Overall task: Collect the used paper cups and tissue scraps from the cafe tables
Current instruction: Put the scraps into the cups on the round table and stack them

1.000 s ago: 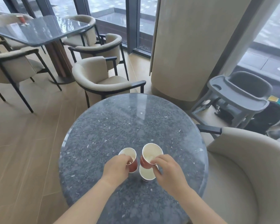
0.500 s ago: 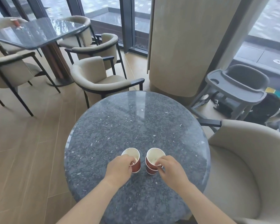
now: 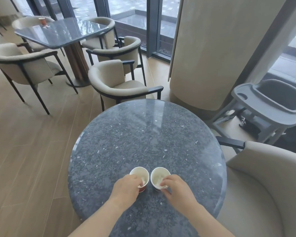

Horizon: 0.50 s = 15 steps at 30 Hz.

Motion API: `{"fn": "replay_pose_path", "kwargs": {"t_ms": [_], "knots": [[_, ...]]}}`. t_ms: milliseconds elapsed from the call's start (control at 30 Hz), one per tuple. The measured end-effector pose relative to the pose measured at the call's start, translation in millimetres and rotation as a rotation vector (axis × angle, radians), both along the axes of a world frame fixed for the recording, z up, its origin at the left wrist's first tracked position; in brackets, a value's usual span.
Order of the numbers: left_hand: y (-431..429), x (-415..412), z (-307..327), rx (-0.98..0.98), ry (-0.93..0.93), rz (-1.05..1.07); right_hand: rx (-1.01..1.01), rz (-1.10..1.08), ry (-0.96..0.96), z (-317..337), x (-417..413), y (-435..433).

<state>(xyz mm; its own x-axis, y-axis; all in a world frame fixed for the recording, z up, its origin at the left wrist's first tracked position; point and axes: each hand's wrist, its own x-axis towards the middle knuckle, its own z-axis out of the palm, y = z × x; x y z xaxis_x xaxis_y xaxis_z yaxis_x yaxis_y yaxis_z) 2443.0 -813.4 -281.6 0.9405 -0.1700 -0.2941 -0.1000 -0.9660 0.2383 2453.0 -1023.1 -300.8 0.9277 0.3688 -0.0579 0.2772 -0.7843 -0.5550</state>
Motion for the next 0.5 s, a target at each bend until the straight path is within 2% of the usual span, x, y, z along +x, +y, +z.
{"fn": "replay_pose_path", "kwargs": {"t_ms": [300, 500], "knots": [[-3, 14, 10, -0.109, -0.044, 0.216, -0.057, 0.178, 0.045, -1, 35, 2], [1, 18, 20, -0.178, -0.119, 0.306, 0.001, 0.163, -0.018, 16, 51, 10]]}}
